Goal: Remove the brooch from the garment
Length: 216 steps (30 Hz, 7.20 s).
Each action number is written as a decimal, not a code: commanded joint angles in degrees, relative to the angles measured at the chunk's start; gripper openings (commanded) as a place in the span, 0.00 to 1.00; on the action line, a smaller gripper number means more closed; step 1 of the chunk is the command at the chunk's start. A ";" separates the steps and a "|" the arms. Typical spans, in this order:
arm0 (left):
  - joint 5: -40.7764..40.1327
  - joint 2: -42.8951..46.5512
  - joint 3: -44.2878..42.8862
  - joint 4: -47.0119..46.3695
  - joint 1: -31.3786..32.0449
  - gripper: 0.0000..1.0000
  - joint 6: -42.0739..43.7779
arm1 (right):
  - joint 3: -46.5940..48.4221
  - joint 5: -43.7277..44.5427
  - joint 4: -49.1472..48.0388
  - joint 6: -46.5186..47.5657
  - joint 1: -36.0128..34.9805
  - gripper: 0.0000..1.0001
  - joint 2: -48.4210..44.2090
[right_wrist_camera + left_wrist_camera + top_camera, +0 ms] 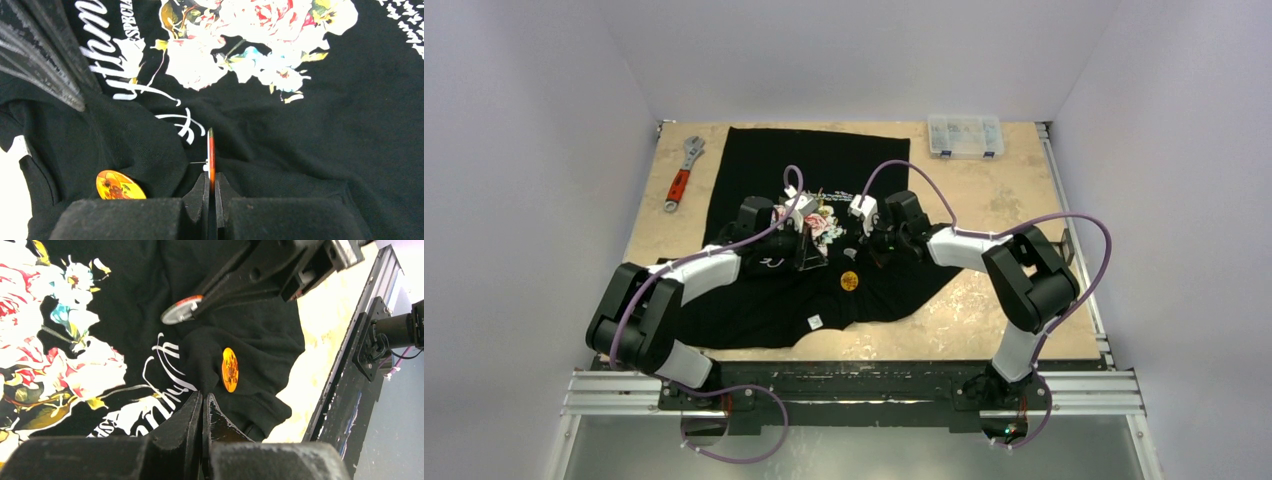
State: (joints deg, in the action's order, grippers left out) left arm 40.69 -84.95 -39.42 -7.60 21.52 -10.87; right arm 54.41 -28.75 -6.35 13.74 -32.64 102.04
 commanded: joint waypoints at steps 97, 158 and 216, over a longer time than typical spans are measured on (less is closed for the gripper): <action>0.88 18.34 -22.37 15.96 12.41 0.24 -8.35 | 18.06 -36.65 32.72 -13.22 3.40 0.00 -27.97; 3.35 9.33 -28.39 23.98 16.76 0.14 -1.08 | 21.13 -34.59 38.03 -2.90 1.64 0.00 -28.05; 16.85 14.21 -15.97 -4.07 6.28 0.00 -23.28 | 20.20 -35.84 41.22 -3.54 4.16 0.31 -26.76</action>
State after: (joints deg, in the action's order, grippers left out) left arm 55.96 -69.95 -59.18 6.24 31.14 -18.11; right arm 73.17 -63.07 35.88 12.62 -29.67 76.12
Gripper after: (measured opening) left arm 0.024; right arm 0.269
